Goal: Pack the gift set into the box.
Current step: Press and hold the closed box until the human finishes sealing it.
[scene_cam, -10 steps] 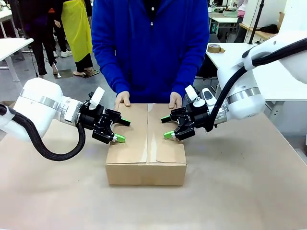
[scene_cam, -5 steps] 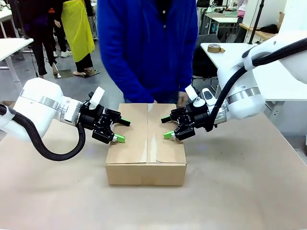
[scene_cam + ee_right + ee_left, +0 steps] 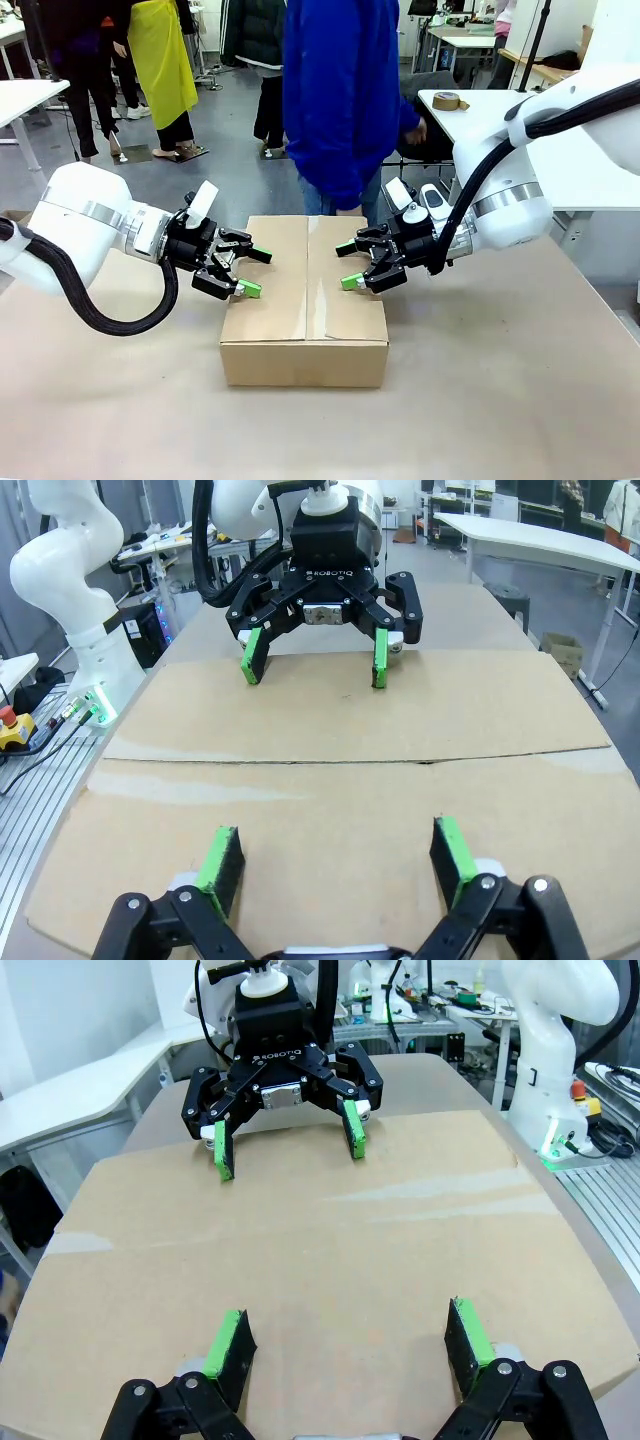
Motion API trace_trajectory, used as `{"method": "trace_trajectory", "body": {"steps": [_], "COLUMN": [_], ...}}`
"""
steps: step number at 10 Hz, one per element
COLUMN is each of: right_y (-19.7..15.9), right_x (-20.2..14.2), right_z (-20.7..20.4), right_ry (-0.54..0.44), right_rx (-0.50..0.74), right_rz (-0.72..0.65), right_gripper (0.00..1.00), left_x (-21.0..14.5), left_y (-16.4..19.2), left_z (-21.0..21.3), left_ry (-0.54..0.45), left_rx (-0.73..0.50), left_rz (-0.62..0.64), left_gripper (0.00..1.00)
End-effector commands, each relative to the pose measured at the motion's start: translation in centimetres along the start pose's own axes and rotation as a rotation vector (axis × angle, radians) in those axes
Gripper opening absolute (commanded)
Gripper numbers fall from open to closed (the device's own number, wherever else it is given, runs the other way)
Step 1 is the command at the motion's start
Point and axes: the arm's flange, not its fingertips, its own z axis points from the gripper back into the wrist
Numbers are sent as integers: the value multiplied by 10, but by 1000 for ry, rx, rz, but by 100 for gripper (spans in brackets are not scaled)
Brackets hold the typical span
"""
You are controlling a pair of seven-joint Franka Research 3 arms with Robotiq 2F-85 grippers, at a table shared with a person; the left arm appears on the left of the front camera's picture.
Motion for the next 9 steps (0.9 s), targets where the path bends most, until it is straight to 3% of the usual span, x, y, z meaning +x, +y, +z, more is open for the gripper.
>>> {"method": "trace_trajectory", "body": {"steps": [1, 9], "right_y": [0, 0], "right_x": [-2, -2], "right_z": [0, 0], "right_ry": [2, 2], "right_rx": [0, 0], "right_rz": [2, 2], "right_gripper": [100, 100], "left_x": [-2, -2], "left_y": [-1, -1], "left_z": [0, 0], "left_ry": [-3, -3], "left_rx": [-4, -4], "left_rz": [-8, -8], "left_gripper": [100, 100]}}
